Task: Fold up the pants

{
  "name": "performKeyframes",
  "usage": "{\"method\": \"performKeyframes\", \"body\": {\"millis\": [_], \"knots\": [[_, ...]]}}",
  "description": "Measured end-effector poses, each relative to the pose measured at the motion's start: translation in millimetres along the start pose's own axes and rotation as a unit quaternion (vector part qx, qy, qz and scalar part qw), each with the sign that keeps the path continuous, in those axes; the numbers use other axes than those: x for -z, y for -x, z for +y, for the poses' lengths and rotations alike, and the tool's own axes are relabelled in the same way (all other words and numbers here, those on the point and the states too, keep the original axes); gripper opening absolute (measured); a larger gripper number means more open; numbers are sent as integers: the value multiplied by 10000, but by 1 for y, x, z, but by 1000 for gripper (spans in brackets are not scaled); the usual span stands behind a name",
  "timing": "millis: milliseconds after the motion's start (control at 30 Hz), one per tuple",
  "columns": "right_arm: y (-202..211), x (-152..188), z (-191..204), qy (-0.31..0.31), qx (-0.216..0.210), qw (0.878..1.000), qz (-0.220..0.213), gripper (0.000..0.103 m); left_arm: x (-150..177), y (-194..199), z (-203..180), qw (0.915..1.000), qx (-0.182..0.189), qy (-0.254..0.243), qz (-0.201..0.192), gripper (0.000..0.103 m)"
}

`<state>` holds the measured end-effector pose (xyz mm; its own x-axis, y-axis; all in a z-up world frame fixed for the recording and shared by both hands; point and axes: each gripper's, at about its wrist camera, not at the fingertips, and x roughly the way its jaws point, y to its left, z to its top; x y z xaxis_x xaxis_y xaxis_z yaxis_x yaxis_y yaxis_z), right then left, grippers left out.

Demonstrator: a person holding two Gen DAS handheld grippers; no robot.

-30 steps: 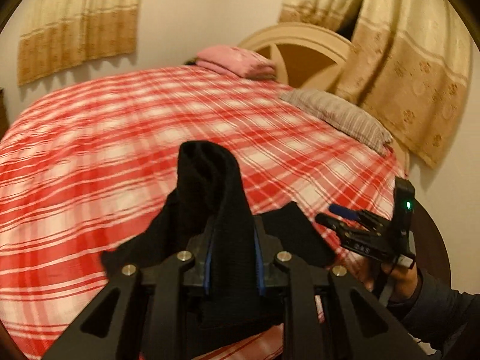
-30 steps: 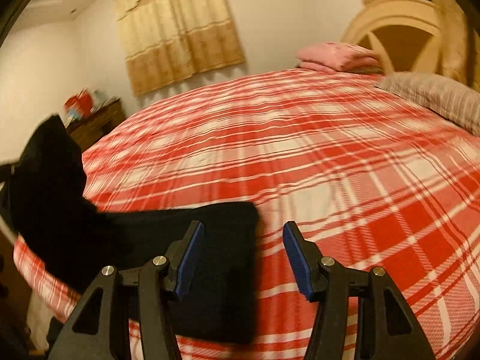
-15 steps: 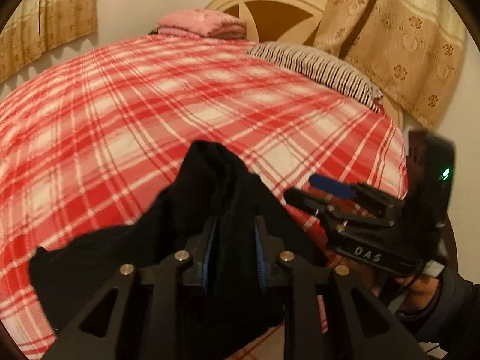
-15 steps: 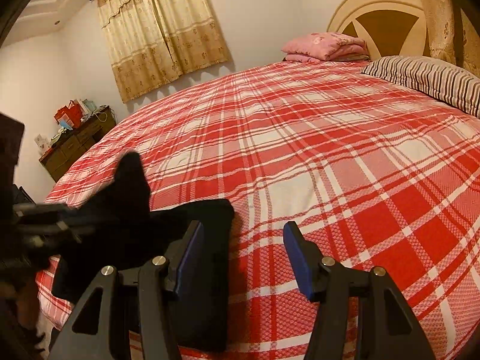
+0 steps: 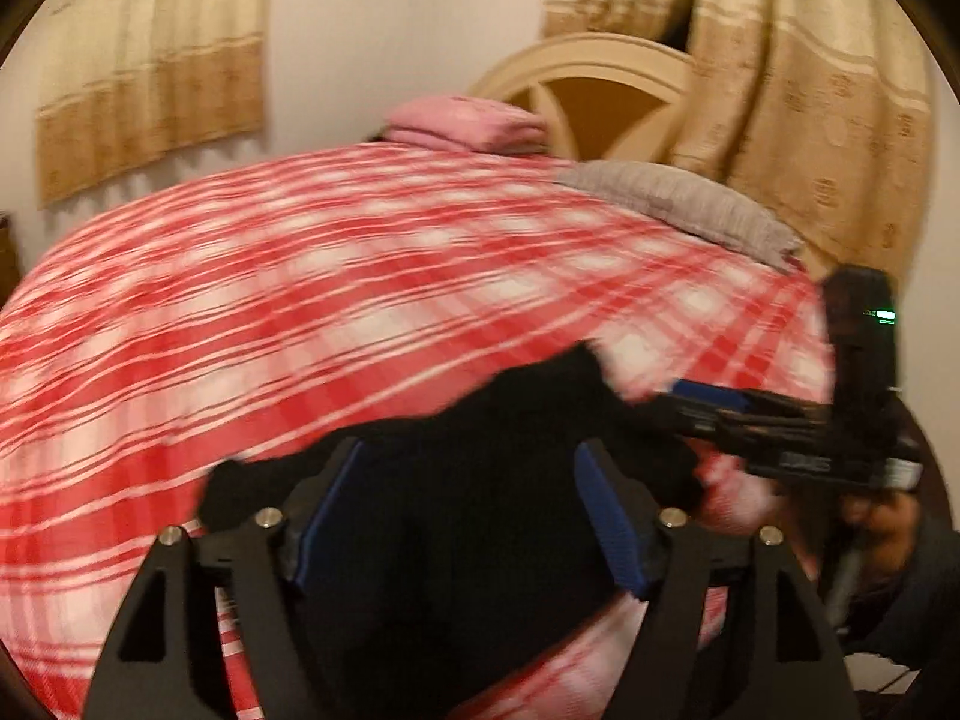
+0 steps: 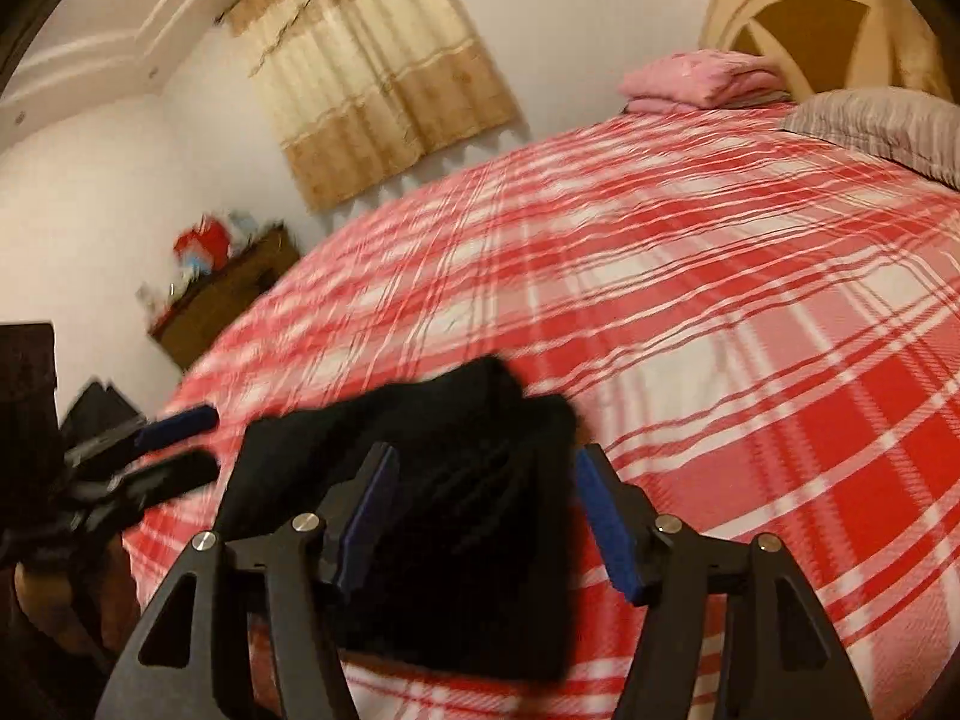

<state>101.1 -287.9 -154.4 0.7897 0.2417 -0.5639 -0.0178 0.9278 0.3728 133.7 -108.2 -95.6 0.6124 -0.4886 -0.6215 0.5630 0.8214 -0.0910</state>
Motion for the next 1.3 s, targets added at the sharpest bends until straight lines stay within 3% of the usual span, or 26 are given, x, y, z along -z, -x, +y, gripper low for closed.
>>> {"method": "performKeyframes", "body": {"millis": [100, 167, 200, 233, 300, 367, 400, 533, 767, 900, 967, 1033, 1133, 1200, 1300], "knots": [[-7, 7, 16, 235, 253, 9991, 259, 63, 14, -7, 32, 9982, -469, 337, 149, 78], [-9, 8, 21, 303, 304, 9984, 375, 59, 22, -12, 49, 9967, -536, 575, 217, 78], [-10, 9, 23, 377, 336, 9978, 419, 33, 25, -15, 56, 9956, -590, 685, 252, 78], [-9, 9, 27, 499, 340, 9970, 486, 15, 28, -18, 61, 9945, -628, 786, 282, 78], [-6, 9, 24, 515, 427, 9966, 476, 15, 33, -25, 71, 9929, -696, 919, 294, 81], [-7, 10, 18, 492, 548, 9957, 558, 15, 38, -35, 78, 9904, -946, 958, 326, 97], [-9, 12, 13, 479, 654, 9949, 596, 15, 42, -37, 81, 9892, -1031, 984, 334, 99], [-19, 15, -7, 242, 761, 9938, 777, 14, 51, -42, 95, 9869, -921, 1267, 390, 99], [-21, 14, 3, 584, 967, 9906, 774, 15, 50, -35, 101, 9858, -1020, 1300, 293, 100], [-5, 5, 15, 659, 1088, 9911, 390, 16, 45, -29, 105, 9855, -1107, 1274, 152, 100], [1, -6, 29, 804, 866, 9929, 130, 21, 42, -31, 106, 9849, -1220, 1222, 151, 100], [-3, -13, 42, 943, 659, 9933, 119, 52, 40, -34, 108, 9838, -1298, 1220, 184, 100], [-23, -20, 63, 1192, 207, 9924, 238, 54, 41, -37, 109, 9830, -1353, 1219, 214, 100], [-43, -19, 71, 1365, 282, 9893, 424, 54, 43, -40, 110, 9829, -1351, 1222, 275, 100], [-71, -16, 59, 1148, 322, 9895, 821, 54, 45, -41, 110, 9831, -1355, 1184, 326, 102]]}}
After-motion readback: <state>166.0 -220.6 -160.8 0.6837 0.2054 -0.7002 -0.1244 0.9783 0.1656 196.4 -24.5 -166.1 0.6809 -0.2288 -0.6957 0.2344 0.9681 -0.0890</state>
